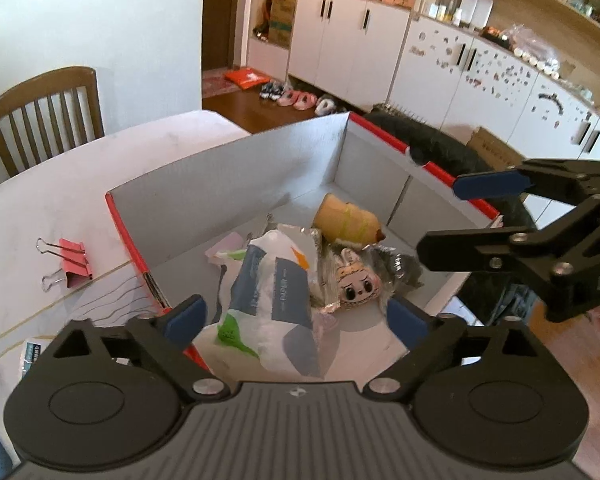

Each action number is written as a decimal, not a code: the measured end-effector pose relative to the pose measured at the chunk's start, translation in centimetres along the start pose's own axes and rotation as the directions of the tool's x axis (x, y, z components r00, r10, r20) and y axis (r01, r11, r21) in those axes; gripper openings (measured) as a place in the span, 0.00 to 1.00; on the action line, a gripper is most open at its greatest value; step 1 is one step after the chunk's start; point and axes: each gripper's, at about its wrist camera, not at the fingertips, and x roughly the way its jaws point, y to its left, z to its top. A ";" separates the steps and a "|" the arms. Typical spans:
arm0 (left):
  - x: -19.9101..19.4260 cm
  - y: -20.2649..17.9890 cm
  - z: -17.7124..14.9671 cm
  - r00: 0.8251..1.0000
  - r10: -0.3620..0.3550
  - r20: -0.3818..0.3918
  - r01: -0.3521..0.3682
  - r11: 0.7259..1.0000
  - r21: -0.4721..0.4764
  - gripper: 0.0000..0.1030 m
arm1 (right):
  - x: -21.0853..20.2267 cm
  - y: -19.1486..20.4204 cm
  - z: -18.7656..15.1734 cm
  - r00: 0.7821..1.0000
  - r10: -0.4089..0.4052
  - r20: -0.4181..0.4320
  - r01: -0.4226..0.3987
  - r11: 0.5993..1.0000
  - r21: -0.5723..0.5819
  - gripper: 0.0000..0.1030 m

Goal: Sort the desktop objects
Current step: 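Open the left gripper to drop the bread bag while the right releases the snack bag into the box, then move both grippers away from the shoebox toward the pink clip and printed sachet, then lower the left gripper onto the pink binder clip while the right reaches the printed sachet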

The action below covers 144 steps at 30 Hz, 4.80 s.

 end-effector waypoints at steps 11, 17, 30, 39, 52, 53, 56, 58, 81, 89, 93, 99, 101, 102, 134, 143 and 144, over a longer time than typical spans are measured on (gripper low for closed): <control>-2.4 0.6 -0.8 0.997 -0.064 0.054 0.066 0.997 -0.028 1.00 | -0.8 1.5 0.3 0.999 -0.016 0.043 0.014 0.999 0.043 0.92; -4.3 1.1 -1.3 0.992 -0.085 0.097 0.089 0.995 -0.039 1.00 | -1.3 2.8 0.2 0.998 -0.037 0.052 0.034 0.998 0.058 0.93; -8.9 4.3 -3.3 0.980 -0.083 0.180 0.099 0.992 -0.080 1.00 | -1.9 7.0 0.5 0.994 -0.071 0.081 0.066 0.996 0.067 0.93; -11.3 7.4 -7.2 0.985 -0.034 0.168 0.051 0.994 -0.101 1.00 | -1.3 9.5 -0.3 0.995 -0.079 0.068 0.074 0.995 0.070 0.93; -14.3 14.5 -11.2 0.983 0.085 0.164 -0.056 0.983 -0.172 1.00 | 1.6 16.2 1.1 0.998 -0.026 0.060 0.025 1.000 0.009 0.93; -14.4 15.1 -11.2 0.982 0.089 0.164 -0.060 0.982 -0.177 1.00 | 1.9 16.7 1.2 0.998 -0.020 0.058 0.020 1.000 0.002 0.93; -15.0 17.4 -11.1 0.978 0.116 0.174 -0.083 0.979 -0.188 1.00 | 3.0 18.5 1.6 0.999 -0.004 0.051 0.006 1.000 -0.027 0.93; -15.2 18.7 -10.9 0.975 0.132 0.177 -0.096 0.975 -0.200 1.00 | 3.7 19.6 1.7 0.999 0.004 0.043 -0.002 0.999 -0.047 0.93; -5.9 24.1 -6.3 0.990 0.096 0.105 -0.072 0.975 -0.212 0.99 | 16.2 24.2 -1.0 0.995 -0.035 -0.091 0.017 0.982 -0.189 0.93; -3.5 25.5 -3.8 0.994 0.075 0.079 -0.063 0.987 -0.147 1.00 | 19.5 23.9 -1.0 0.992 -0.051 -0.117 0.027 0.979 -0.203 0.92; -2.4 25.3 -3.0 0.994 0.070 0.087 -0.061 0.993 -0.100 1.00 | 20.7 23.8 -1.2 0.991 -0.046 -0.129 0.016 0.976 -0.219 0.92; 0.1 24.9 -2.9 0.997 0.042 0.069 -0.032 0.990 -0.137 1.00 | 21.6 23.5 -1.6 0.990 -0.031 -0.134 0.003 0.978 -0.207 0.92; 0.8 25.1 -2.8 0.997 0.035 0.062 -0.025 0.987 -0.160 1.00 | 21.8 23.4 -1.7 0.991 -0.026 -0.133 0.000 0.980 -0.197 0.92; 1.2 25.1 -2.8 0.998 0.033 0.060 -0.022 0.985 -0.169 1.00 | 21.9 23.3 -1.7 0.990 -0.024 -0.136 -0.002 0.982 -0.187 0.91; 9.2 22.1 0.3 0.999 0.038 0.033 -0.037 0.999 -0.016 0.49 | 19.6 23.0 -2.5 0.995 0.000 -0.103 -0.021 0.979 -0.203 0.64; 8.5 21.1 -0.3 0.998 0.055 0.042 -0.057 0.996 0.062 0.33 | 20.9 23.0 -2.5 0.994 -0.013 -0.110 -0.009 0.980 -0.197 0.64; 8.3 21.1 -0.5 0.997 0.055 0.045 -0.058 0.996 0.069 0.33 | 20.8 23.1 -2.6 0.994 -0.014 -0.112 -0.009 0.980 -0.198 0.63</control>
